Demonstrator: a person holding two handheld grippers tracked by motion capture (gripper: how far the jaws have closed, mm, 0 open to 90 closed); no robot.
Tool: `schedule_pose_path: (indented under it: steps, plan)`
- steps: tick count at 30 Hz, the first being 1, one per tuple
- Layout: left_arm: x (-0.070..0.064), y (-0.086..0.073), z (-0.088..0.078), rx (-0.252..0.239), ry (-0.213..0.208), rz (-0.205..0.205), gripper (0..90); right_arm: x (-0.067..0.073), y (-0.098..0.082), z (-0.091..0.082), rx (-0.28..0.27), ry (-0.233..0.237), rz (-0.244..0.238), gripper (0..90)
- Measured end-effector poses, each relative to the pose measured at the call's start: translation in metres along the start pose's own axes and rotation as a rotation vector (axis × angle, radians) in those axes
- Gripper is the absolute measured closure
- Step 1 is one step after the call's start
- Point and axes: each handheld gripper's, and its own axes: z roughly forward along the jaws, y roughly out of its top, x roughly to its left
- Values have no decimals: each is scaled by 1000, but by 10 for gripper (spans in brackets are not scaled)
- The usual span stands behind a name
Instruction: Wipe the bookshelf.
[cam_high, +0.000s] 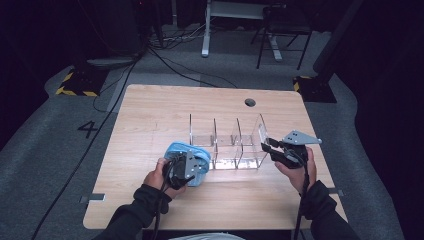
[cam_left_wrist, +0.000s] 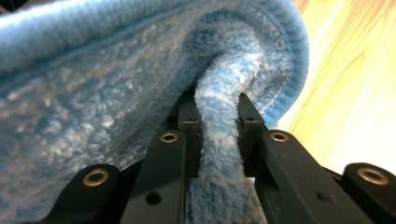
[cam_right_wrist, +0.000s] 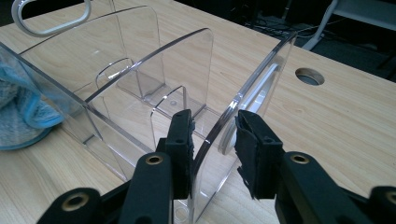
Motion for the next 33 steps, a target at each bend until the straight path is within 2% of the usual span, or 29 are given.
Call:
schedule_pose_path:
  steps: [5, 9, 13, 16, 19, 23, 25, 27, 28, 30, 33]
  plan:
    - [5, -6, -3, 3, 13, -4, 778, 3, 0, -2, 1, -7, -10, 686]
    - [7, -5, -2, 11, 22, 9, 776, 8, 0, -4, 0, -12, -2, 683]
    - [9, -5, -1, 9, 25, 2, 775, 12, -2, -8, -2, 0, 14, 671]
    - [8, -2, 3, 6, 40, 24, 774, 14, -2, -12, 0, 26, 12, 663]
    - [6, 2, 7, 6, 32, 37, 774, 15, -3, -17, 0, 62, 15, 661]
    - [4, 7, 11, 7, 26, 56, 773, 11, 0, -26, -36, 94, 29, 552]
    - [3, 8, 12, 6, 25, 57, 773, 8, 2, -28, -45, 97, 31, 521]
    - [1, 10, 14, 3, 17, 63, 773, 1, 6, -29, -64, 100, 30, 441]
    - [1, 10, 14, 3, 17, 63, 772, 1, 6, -29, -64, 100, 30, 441]
    - [1, 12, 15, -4, 9, 73, 772, -4, 7, -23, -53, 108, 34, 382]
    - [-1, 14, 17, -11, -1, 78, 771, -11, 5, -10, -48, 150, 58, 360]
